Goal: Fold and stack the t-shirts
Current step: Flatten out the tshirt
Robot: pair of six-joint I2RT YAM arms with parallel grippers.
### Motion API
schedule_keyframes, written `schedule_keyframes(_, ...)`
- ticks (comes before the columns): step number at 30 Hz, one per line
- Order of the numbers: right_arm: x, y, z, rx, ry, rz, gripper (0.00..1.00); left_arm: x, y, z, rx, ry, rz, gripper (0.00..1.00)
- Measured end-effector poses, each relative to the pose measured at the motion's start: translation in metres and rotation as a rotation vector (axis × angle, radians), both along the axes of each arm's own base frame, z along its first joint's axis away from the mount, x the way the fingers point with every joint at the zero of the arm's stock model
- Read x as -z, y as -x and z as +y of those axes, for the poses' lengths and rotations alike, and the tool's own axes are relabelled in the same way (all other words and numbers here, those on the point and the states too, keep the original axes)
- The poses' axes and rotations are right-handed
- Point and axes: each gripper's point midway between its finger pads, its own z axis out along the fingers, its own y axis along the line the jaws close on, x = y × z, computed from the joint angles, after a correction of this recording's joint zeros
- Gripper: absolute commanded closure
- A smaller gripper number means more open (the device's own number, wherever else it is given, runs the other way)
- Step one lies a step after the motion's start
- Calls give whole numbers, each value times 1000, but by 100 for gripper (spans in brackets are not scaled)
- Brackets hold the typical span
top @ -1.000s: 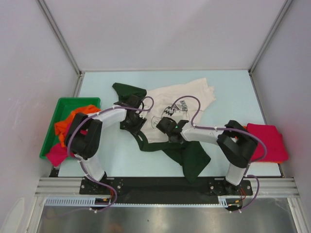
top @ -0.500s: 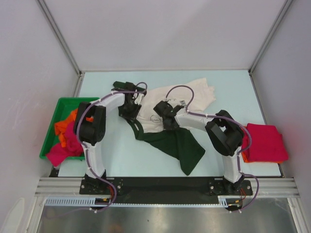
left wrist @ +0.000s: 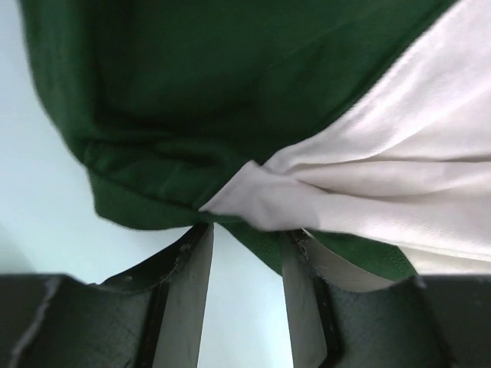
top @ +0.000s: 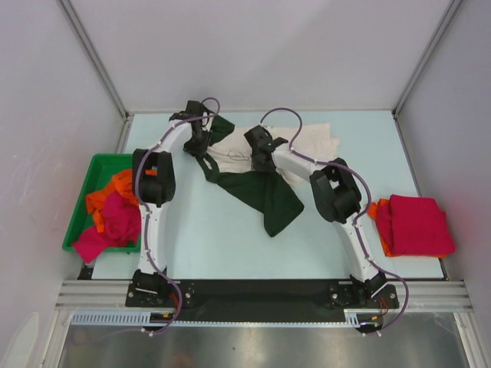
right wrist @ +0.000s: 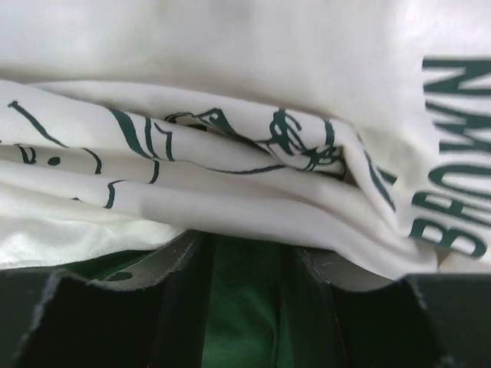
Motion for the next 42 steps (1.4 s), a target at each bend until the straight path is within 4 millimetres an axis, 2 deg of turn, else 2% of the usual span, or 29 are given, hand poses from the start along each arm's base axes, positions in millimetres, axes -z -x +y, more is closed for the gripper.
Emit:
schedule_keyframes(3,-2,-20,2,1,-14,-16,57,-3,-16,6,-18,-13,-30,55)
schedule_keyframes(7,-3,-32,0,-8,-9,-31,53,-6,-19,11,-29,-14,-43,54)
schedule_keyframes(9,-4,-31,-3,-10,-1,-46,50,-8,-12,10,-31,-1,-48,53)
schedule_keyframes(11,-7,-20,-12,-9,18,-44,47,-14,9,9,-28,22,-36,53)
schedule_keyframes(13,-19,-10,-23,-3,35,-52,44,-36,27,5,-22,51,-53,52)
schedule_keyframes(14,-31,-5,-28,1,39,-64,43,-50,34,3,-19,65,-72,52)
schedule_keyframes(16,-67,2,-34,6,32,-119,42,-98,49,-4,-3,107,-168,51)
schedule_keyframes(19,-130,13,-42,20,4,-232,42,-161,74,-25,54,165,-318,51)
schedule_keyframes(20,-151,20,-43,21,-11,-270,42,-176,85,-36,86,184,-358,51)
schedule_keyframes(22,-183,41,-43,8,-37,-328,43,-192,108,-59,157,221,-395,52)
schedule_keyframes(24,-195,67,-39,-20,-52,-347,43,-184,129,-81,219,251,-371,53)
schedule_keyframes(26,-190,90,-35,-45,-50,-338,44,-158,147,-93,255,258,-299,54)
schedule_keyframes(28,-171,111,-31,-72,-29,-300,44,-127,160,-94,262,247,-214,54)
schedule_keyframes(31,-124,143,-37,-87,36,-200,44,-81,183,-93,273,212,-79,55)
schedule_keyframes(35,-87,166,-56,-62,97,-110,44,-59,194,-99,292,202,-7,55)
schedule_keyframes(37,-81,172,-58,-47,104,-97,45,-52,195,-103,298,207,10,55)
schedule_keyframes(42,-81,182,-51,-41,86,-104,45,-38,199,-119,325,208,54,55)
